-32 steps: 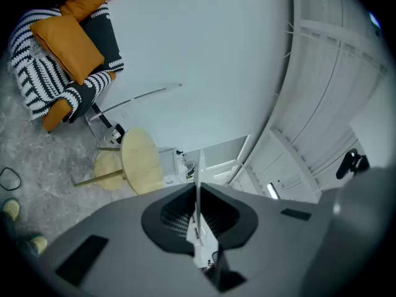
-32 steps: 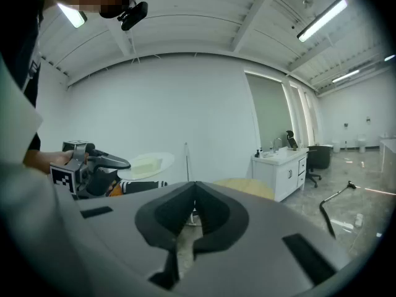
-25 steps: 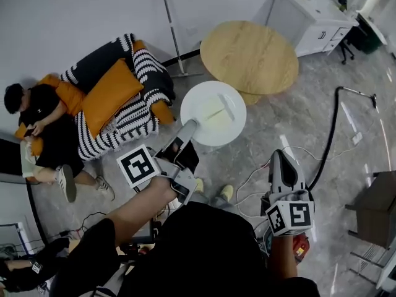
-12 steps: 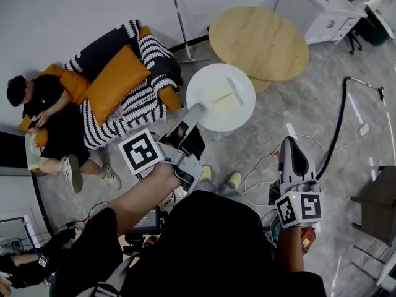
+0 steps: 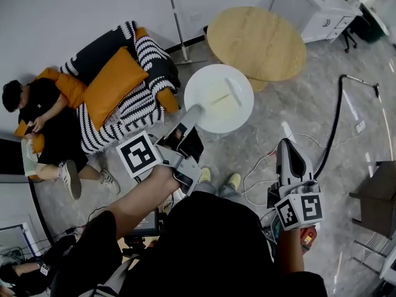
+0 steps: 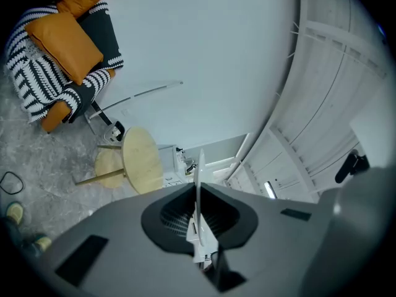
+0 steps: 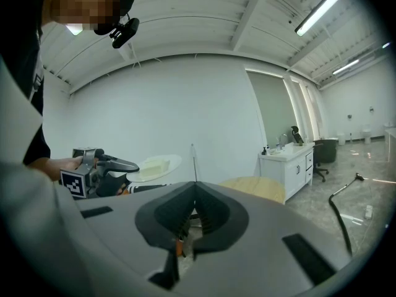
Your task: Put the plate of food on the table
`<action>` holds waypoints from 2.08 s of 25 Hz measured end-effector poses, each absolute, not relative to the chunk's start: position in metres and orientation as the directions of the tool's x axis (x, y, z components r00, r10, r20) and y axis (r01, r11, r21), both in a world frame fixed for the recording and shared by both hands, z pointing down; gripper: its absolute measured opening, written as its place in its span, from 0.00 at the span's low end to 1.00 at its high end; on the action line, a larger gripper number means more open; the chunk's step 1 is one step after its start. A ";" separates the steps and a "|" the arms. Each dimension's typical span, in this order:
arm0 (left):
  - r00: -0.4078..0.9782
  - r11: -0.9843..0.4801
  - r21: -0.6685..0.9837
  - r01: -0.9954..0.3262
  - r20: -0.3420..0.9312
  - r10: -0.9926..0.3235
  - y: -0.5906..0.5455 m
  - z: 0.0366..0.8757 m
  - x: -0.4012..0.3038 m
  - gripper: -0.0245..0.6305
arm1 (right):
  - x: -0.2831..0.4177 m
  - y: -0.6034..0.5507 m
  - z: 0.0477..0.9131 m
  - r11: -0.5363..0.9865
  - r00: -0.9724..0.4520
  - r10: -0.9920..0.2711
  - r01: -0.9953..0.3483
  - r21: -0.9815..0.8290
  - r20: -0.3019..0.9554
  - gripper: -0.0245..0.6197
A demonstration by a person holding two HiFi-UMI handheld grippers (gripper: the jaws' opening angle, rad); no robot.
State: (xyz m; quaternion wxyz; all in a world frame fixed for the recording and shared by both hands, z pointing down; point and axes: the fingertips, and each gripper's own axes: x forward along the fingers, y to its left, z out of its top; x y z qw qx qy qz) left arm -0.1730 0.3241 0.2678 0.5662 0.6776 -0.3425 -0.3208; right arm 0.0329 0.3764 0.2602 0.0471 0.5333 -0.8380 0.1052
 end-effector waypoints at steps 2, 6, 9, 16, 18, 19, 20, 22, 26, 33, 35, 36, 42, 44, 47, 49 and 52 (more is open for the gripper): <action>0.564 -0.119 0.988 -0.098 -0.043 -0.825 0.322 0.270 -0.176 0.06 | 0.030 0.374 0.261 0.405 -0.423 -0.885 -0.906 -0.125 0.194 0.05; 0.573 -0.110 0.990 -0.088 -0.040 -0.819 0.305 0.272 -0.189 0.06 | 0.014 0.358 0.262 0.397 -0.413 -0.886 -0.911 -0.117 0.209 0.05; 0.576 -0.102 0.991 -0.083 -0.036 -0.816 0.296 0.276 -0.194 0.06 | 0.002 0.352 0.264 0.397 -0.416 -0.884 -0.909 -0.126 0.213 0.05; 0.579 -0.107 0.991 -0.085 -0.038 -0.815 0.292 0.284 -0.197 0.06 | -0.006 0.352 0.265 0.399 -0.413 -0.885 -0.911 -0.109 0.215 0.05; 0.582 -0.116 0.990 -0.082 -0.047 -0.812 0.292 0.283 -0.196 0.06 | -0.002 0.351 0.264 0.392 -0.405 -0.889 -0.914 -0.104 0.212 0.05; 0.581 -0.118 0.990 -0.080 -0.050 -0.812 0.292 0.282 -0.195 0.06 | 0.000 0.350 0.263 0.389 -0.402 -0.891 -0.915 -0.104 0.209 0.05; 0.580 -0.118 0.990 -0.079 -0.051 -0.813 0.292 0.281 -0.195 0.06 | 0.002 0.350 0.263 0.387 -0.401 -0.893 -0.916 -0.104 0.207 0.05; 0.573 -0.119 0.989 -0.083 -0.050 -0.818 0.291 0.281 -0.195 0.06 | 0.005 0.346 0.263 0.387 -0.400 -0.894 -0.916 -0.105 0.202 0.05; 0.557 -0.130 0.987 -0.090 -0.058 -0.828 0.290 0.277 -0.195 0.06 | 0.004 0.342 0.266 0.400 -0.415 -0.889 -0.909 -0.116 0.193 0.05; 0.549 -0.128 0.984 -0.122 -0.040 -0.835 0.251 0.274 -0.166 0.06 | 0.034 0.297 0.271 0.412 -0.432 -0.883 -0.900 -0.140 0.182 0.05; 0.547 -0.121 0.983 -0.135 -0.028 -0.837 0.222 0.272 -0.141 0.06 | 0.060 0.267 0.269 0.415 -0.437 -0.881 -0.898 -0.145 0.184 0.05; 0.546 -0.121 0.982 -0.144 -0.023 -0.837 0.210 0.271 -0.131 0.06 | 0.070 0.255 0.268 0.417 -0.439 -0.880 -0.897 -0.146 0.183 0.05; 0.529 -0.121 0.978 -0.172 -0.012 -0.848 0.168 0.263 -0.099 0.06 | 0.106 0.210 0.266 0.425 -0.451 -0.876 -0.889 -0.170 0.170 0.05; 0.527 -0.114 0.976 -0.187 0.002 -0.850 0.158 0.266 -0.090 0.06 | 0.115 0.200 0.269 0.435 -0.462 -0.870 -0.883 -0.175 0.171 0.05; 0.516 -0.103 0.972 -0.213 0.022 -0.856 0.145 0.268 -0.078 0.06 | 0.128 0.184 0.276 0.450 -0.480 -0.859 -0.874 -0.181 0.177 0.05; 0.500 -0.092 0.971 -0.221 0.032 -0.866 0.140 0.269 -0.073 0.06 | 0.134 0.176 0.279 0.464 -0.496 -0.850 -0.864 -0.192 0.177 0.05; 0.487 -0.083 0.969 -0.234 0.043 -0.872 0.118 0.270 -0.068 0.06 | 0.141 0.150 0.281 0.478 -0.512 -0.842 -0.855 -0.202 0.173 0.05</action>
